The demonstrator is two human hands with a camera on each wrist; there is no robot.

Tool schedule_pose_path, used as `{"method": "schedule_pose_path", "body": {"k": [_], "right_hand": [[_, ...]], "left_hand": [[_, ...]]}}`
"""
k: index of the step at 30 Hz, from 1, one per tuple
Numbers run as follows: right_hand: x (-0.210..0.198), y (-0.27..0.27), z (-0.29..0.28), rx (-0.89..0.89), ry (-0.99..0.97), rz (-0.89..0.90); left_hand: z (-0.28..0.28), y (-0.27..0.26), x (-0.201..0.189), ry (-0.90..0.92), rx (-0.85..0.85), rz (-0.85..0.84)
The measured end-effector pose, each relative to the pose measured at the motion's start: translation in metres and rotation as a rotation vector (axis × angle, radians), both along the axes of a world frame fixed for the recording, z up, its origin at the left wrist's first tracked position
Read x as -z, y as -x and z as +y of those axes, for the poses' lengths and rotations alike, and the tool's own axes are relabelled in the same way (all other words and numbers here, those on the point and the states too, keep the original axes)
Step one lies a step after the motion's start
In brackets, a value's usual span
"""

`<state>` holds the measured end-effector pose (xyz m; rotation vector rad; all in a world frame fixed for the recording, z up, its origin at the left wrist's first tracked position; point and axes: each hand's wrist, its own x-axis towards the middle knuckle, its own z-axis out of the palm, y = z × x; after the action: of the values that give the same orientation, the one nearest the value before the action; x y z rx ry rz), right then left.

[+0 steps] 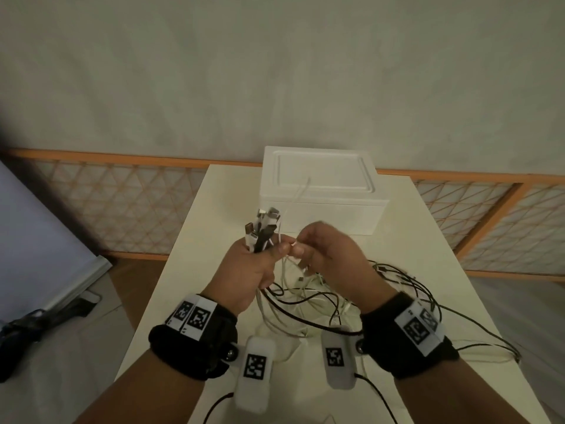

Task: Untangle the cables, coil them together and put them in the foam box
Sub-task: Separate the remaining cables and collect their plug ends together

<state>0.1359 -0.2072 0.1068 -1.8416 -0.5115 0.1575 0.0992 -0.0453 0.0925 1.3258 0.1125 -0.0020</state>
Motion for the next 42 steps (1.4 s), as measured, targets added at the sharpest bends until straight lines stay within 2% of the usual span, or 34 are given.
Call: {"method": "schedule_pose_path", "body": {"k": [4, 8, 9, 11, 15, 18, 21, 24, 27, 29, 31, 33, 37, 40, 42], "right_hand": [[0.019, 0.007, 0.002, -0.166, -0.038, 0.037], [0.03, 0.007, 0.002, -0.306, 0.313, -0.09], [0.032, 0.007, 0.003, -0.323, 0.353, -0.119], [0.032, 0.008, 0.003, -0.334, 0.278, -0.076], [0.021, 0.011, -0.004, -0.261, -0.008, 0.125], [0.012, 0.008, -0.014, -0.04, -0.036, 0.074], [0.0, -0.001, -0.038, 0.166, -0.019, 0.002], [-0.022, -0.001, -0.056, 0.199, -0.136, 0.081], [-0.036, 0.004, -0.053, 0.153, -0.158, 0.164], [-0.039, 0.005, -0.05, 0.161, 0.03, 0.075], [-0.041, 0.004, -0.059, 0.191, 0.375, -0.075], [-0.04, 0.0, -0.078, 0.272, 0.654, -0.124], [-0.015, -0.011, -0.145, 0.554, 1.065, -0.064], [0.009, -0.012, -0.184, 0.606, 1.242, 0.16], [0.015, -0.004, -0.19, 0.667, 1.284, 0.301]], "left_hand": [[0.003, 0.004, -0.005, 0.029, 0.038, -0.036], [0.006, 0.008, -0.006, 0.067, 0.027, -0.01], [0.005, 0.009, -0.007, 0.06, 0.039, -0.01], [0.004, 0.01, -0.008, 0.041, 0.064, -0.014], [0.007, 0.014, -0.006, 0.047, 0.106, -0.001], [0.015, 0.013, -0.001, 0.039, 0.077, 0.032], [0.032, 0.011, 0.011, 0.085, -0.057, 0.097], [0.041, 0.012, 0.025, 0.095, -0.095, 0.161], [0.025, 0.013, 0.027, -0.009, 0.022, 0.199], [0.015, 0.011, 0.027, -0.091, 0.069, 0.212], [0.014, 0.009, 0.028, -0.121, 0.056, 0.219], [0.024, 0.01, 0.032, -0.105, 0.002, 0.229], [0.047, 0.014, 0.045, -0.014, -0.117, 0.249], [0.056, 0.016, 0.053, 0.04, -0.214, 0.234], [0.055, 0.017, 0.053, 0.104, -0.251, 0.225]]}}
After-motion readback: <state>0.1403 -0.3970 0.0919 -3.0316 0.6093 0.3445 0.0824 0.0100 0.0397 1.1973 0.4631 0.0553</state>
